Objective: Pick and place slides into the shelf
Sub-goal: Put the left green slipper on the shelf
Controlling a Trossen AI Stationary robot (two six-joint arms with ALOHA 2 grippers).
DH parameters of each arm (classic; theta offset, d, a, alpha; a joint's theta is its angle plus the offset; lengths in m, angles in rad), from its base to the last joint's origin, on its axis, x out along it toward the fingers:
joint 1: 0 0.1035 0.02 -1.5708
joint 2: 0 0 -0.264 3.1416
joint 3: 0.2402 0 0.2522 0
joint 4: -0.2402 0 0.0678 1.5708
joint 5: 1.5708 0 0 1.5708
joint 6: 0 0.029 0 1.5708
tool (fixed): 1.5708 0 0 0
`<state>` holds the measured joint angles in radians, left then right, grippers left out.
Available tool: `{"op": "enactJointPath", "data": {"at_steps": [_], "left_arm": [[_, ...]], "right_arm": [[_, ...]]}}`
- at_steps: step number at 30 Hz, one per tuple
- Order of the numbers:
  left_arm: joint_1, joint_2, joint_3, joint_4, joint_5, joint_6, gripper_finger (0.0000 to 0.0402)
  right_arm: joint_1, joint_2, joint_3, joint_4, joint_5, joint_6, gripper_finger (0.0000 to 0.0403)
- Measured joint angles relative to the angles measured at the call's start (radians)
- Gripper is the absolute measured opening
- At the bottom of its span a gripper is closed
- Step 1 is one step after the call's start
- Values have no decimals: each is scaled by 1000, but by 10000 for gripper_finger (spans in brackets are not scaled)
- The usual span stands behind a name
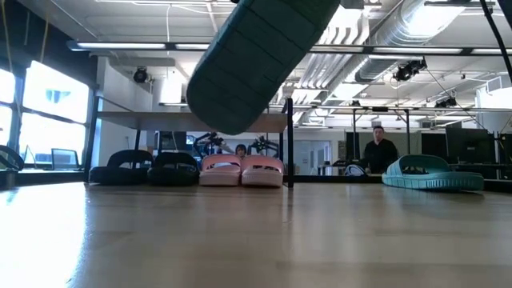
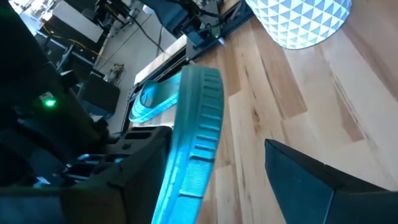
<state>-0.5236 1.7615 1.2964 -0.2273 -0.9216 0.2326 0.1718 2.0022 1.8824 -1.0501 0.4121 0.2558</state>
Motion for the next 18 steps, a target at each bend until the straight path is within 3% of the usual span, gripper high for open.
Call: {"op": "enactJointPath", "data": {"at_steps": [14,18], "left_arm": [[14,0,0,7,-7,-1,258],[14,0,0,19,-9,-6,232]], "right_arm": [[13,-1,0,38,-28,-36,0],[14,-1,0,39,-29,-37,0]]}}
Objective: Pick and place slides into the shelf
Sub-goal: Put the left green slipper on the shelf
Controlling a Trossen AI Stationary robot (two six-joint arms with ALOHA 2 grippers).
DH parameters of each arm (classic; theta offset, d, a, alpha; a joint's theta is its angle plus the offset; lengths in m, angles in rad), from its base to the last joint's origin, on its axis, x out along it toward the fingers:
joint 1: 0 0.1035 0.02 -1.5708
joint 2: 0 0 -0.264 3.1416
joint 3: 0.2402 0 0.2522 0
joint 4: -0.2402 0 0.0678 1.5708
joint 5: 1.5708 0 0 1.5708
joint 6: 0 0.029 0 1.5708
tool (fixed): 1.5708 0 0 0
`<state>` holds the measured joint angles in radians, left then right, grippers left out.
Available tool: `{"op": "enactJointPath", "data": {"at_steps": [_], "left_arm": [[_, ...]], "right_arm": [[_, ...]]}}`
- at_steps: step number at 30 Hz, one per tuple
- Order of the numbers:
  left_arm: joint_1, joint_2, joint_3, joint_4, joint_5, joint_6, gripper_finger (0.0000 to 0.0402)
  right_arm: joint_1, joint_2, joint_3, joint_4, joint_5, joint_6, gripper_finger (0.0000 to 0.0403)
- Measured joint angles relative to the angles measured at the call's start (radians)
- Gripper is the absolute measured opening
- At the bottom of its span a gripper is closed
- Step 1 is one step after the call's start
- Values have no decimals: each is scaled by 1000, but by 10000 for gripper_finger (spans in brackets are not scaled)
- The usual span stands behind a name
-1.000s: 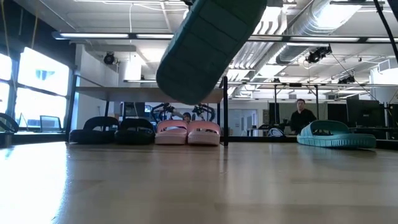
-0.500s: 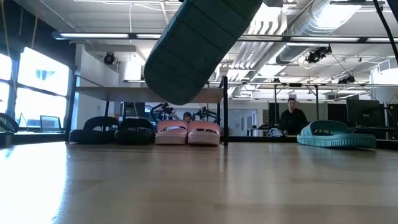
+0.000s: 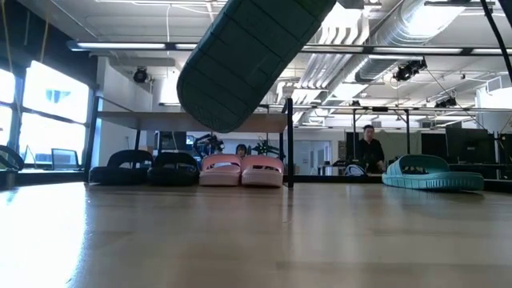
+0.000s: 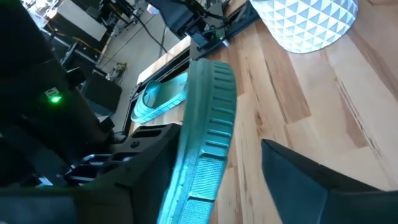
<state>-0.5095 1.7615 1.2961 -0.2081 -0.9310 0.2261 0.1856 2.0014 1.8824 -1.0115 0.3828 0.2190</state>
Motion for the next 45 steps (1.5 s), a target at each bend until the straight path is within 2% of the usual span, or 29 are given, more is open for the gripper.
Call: {"op": "enactJointPath", "data": {"at_steps": [5,7,27,32,35,41,45], "left_arm": [[7,0,0,8,-15,-47,159],[8,0,0,11,-15,-56,144],[5,0,0,34,-19,-104,139],[5,-1,0,57,25,-134,138],[5,-2,0,62,60,-136,138],[5,-2,0,30,145,-137,138],[5,-2,0,-5,153,-142,134]], "right_arm": [[1,0,0,-2,-2,-2,0],[2,0,0,-10,2,0,0],[5,0,0,0,-23,-22,0],[5,0,0,-2,-77,-45,1],[6,0,0,-1,-100,-68,19],[15,6,1,1,-107,-144,87],[19,3,1,1,-107,-219,118]]}}
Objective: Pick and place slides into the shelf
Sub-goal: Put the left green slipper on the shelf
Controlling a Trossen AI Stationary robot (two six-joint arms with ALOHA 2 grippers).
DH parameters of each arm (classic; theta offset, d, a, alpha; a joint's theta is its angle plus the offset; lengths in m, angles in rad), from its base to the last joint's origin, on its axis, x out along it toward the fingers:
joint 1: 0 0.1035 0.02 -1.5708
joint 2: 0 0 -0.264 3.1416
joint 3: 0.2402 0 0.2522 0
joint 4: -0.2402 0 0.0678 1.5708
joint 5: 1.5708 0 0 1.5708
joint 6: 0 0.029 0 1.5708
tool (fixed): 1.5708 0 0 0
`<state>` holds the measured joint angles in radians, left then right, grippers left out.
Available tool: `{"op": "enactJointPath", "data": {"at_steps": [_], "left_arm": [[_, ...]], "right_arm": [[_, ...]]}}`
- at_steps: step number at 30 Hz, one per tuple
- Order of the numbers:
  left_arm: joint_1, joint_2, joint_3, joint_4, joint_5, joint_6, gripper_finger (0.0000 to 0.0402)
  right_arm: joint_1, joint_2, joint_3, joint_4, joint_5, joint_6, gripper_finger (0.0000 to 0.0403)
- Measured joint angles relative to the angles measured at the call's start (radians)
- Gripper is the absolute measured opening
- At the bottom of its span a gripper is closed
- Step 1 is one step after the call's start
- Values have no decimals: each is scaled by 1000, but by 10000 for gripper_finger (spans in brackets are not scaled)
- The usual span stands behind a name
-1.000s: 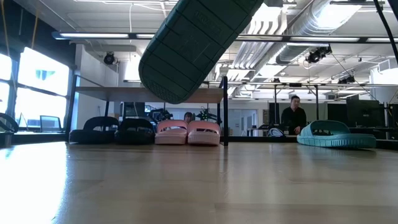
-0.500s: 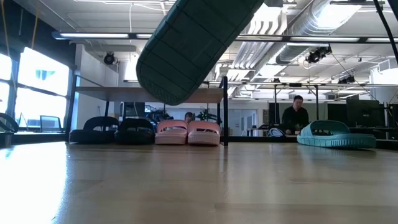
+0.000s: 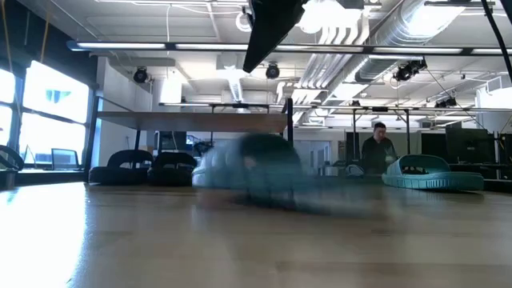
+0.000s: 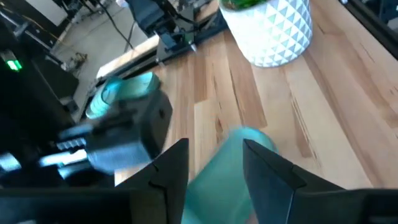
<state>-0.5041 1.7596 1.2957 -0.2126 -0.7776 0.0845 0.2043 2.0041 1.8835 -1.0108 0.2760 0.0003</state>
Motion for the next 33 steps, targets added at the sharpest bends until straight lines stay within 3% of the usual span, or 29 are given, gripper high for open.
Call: {"op": "enactJointPath", "data": {"at_steps": [7,12,18,25,29,33], "left_arm": [[0,0,0,-87,34,-81,59],[0,0,0,-152,111,-157,5],[0,0,0,-218,209,-243,27],[0,0,0,-271,211,-398,36],[0,1,0,-314,210,-455,30],[0,1,0,-333,213,-479,18]], "right_arm": [[0,-5,0,-30,-82,-25,137],[19,-46,0,-180,-60,-16,138],[96,-141,0,-341,44,76,138],[276,-176,-5,-334,202,83,138],[345,-202,-146,-187,294,123,138],[356,-297,-446,133,288,129,138]]}}
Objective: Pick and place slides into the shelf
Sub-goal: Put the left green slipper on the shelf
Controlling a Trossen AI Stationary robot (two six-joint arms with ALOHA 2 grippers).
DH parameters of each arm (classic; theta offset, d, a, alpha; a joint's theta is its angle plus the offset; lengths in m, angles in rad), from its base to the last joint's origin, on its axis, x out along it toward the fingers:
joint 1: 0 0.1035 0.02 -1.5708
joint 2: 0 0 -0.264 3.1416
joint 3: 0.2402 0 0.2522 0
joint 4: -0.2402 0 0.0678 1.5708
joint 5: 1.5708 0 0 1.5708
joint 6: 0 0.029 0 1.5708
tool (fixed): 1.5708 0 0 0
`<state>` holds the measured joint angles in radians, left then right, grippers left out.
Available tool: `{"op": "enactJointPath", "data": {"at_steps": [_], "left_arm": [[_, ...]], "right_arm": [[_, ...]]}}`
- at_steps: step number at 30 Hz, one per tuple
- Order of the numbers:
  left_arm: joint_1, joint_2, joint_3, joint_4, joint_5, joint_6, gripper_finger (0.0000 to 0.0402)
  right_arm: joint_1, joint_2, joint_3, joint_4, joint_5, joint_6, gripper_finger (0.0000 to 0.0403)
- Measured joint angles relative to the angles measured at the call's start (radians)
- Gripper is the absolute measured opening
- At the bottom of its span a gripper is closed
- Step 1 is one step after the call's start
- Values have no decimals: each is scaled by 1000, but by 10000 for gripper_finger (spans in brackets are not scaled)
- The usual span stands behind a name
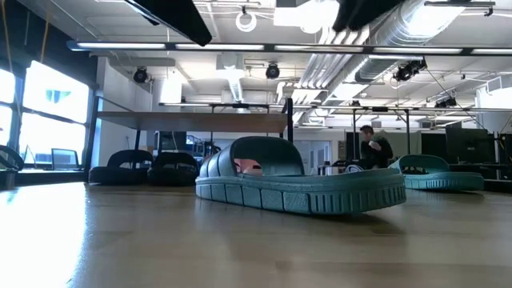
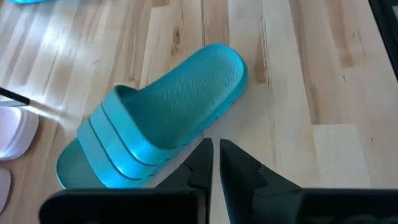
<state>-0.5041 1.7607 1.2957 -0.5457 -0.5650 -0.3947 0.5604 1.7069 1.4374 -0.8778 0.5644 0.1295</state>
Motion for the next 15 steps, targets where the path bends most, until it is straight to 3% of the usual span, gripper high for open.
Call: {"op": "enactJointPath", "data": {"at_steps": [5,8,15], "left_arm": [[0,0,0,-8,8,-4,2],[0,0,0,-8,8,-5,2],[0,0,0,-5,8,-7,6]], "right_arm": [[-50,-145,-351,469,24,-51,138],[-101,-170,-513,723,-31,-82,138],[-238,-101,-685,1014,-115,-92,138]]}}
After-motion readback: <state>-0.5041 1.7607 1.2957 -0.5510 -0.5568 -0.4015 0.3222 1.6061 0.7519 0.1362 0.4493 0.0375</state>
